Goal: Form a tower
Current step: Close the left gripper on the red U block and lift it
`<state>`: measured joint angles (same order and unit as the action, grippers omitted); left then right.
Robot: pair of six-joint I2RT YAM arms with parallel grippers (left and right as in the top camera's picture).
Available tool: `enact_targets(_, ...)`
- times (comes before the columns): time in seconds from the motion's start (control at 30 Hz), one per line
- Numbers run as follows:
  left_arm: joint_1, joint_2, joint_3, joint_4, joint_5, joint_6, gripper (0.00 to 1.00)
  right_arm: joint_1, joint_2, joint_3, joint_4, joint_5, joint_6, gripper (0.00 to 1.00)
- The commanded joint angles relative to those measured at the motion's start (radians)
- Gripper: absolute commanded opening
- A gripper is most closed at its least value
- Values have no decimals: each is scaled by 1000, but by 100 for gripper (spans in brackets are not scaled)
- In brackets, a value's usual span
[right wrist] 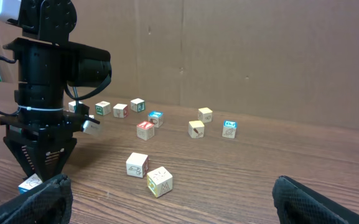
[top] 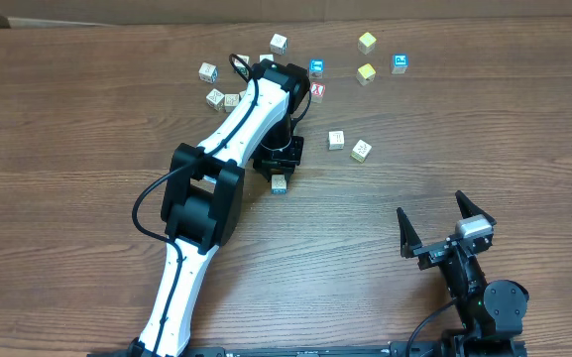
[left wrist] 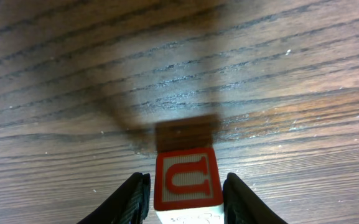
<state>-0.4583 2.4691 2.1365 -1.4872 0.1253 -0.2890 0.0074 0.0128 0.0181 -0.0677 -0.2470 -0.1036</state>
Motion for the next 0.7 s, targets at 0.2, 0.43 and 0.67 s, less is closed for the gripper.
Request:
enact_targets(0.2,2,-80,8,30,-26,-16,22,5,-10,-10,6,10,10,100)
enact_targets(0.43,2,-223,8,13,-189,-64,22,5,-10,-10,6,10,10,100)
enact_targets(0.67,37,-372,8,-80,-535,-259,25,5,-10,-10,6,10,10,100)
